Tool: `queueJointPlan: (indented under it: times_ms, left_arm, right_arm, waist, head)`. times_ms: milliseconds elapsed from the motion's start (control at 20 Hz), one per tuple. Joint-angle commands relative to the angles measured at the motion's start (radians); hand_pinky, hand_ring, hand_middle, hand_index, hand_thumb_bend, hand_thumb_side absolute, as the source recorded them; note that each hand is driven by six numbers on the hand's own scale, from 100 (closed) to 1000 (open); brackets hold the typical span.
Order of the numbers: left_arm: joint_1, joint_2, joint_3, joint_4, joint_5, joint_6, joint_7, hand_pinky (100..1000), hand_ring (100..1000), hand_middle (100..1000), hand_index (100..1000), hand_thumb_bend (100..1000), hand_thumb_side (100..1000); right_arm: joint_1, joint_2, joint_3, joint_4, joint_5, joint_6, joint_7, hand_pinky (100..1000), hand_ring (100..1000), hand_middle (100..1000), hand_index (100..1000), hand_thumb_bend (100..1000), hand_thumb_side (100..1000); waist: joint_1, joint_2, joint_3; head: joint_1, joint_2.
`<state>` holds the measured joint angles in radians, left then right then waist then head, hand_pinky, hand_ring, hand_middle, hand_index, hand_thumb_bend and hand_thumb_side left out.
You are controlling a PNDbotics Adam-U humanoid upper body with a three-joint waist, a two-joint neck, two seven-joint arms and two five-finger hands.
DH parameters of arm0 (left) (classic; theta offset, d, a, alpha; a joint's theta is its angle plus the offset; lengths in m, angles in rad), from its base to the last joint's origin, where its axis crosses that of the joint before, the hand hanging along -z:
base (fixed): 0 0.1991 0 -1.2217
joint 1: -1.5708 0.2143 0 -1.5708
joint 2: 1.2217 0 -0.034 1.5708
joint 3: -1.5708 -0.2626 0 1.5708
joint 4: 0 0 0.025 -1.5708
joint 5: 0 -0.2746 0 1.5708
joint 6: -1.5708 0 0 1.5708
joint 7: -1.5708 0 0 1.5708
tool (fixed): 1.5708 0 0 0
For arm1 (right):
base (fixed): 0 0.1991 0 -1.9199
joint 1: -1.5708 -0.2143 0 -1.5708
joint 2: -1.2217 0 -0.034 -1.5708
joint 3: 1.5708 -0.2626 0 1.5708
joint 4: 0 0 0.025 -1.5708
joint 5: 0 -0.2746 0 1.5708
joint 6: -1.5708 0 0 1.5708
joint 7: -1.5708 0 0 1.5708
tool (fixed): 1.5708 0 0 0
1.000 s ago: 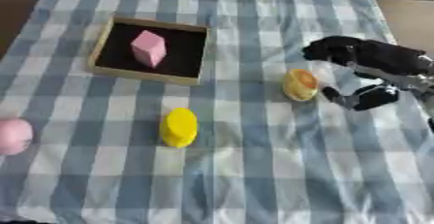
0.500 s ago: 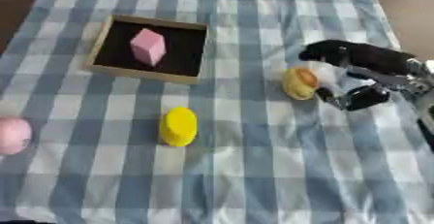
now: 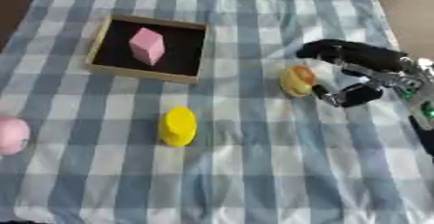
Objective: Pick up objects on the table and place them in the box.
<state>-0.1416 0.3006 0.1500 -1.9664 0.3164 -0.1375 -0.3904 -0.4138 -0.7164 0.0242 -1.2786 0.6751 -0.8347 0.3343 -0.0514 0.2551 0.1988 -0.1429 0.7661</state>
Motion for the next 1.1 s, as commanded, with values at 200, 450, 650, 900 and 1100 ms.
queueJointPlan:
  times_ms: [200,450,650,900,1100]
  left_arm:
    - [-0.010,0.027,0.002,-0.011,0.004,-0.003,-0.004,790,957,818,839,100,565]
    - [-0.012,0.028,0.003,-0.012,0.003,-0.003,-0.005,790,958,817,839,100,565]
    - [-0.010,0.028,0.004,-0.013,0.001,-0.001,-0.004,791,958,817,839,100,565]
    - [-0.010,0.027,0.004,-0.014,0.001,0.001,-0.003,791,958,818,839,100,565]
    - [-0.010,0.026,0.004,-0.014,0.001,0.001,-0.004,792,959,818,839,100,565]
  right_arm:
    - [-0.007,-0.018,-0.008,0.011,0.035,-0.059,0.043,1000,1000,944,1000,100,278]
    - [0.014,-0.034,-0.011,-0.047,0.016,-0.072,0.044,1000,1000,939,1000,100,275]
    - [0.031,-0.056,-0.026,-0.101,-0.039,-0.072,0.052,1000,1000,914,1000,100,259]
    - [0.044,-0.070,-0.043,-0.141,-0.105,-0.072,0.087,1000,1000,917,1000,100,260]
    - [0.049,-0.073,-0.048,-0.151,-0.127,-0.070,0.115,1000,1000,917,1000,100,262]
  waist:
    - [-0.013,0.006,0.001]
    - [-0.016,0.008,-0.001]
    - [-0.018,0.006,-0.004]
    - [-0.019,0.003,-0.007]
    - [-0.018,0.003,-0.007]
  head:
    - [0.000,0.004]
    - [0.007,0.004]
    - [0.010,0.004]
    - [0.012,0.004]
    - [0.012,0.004]
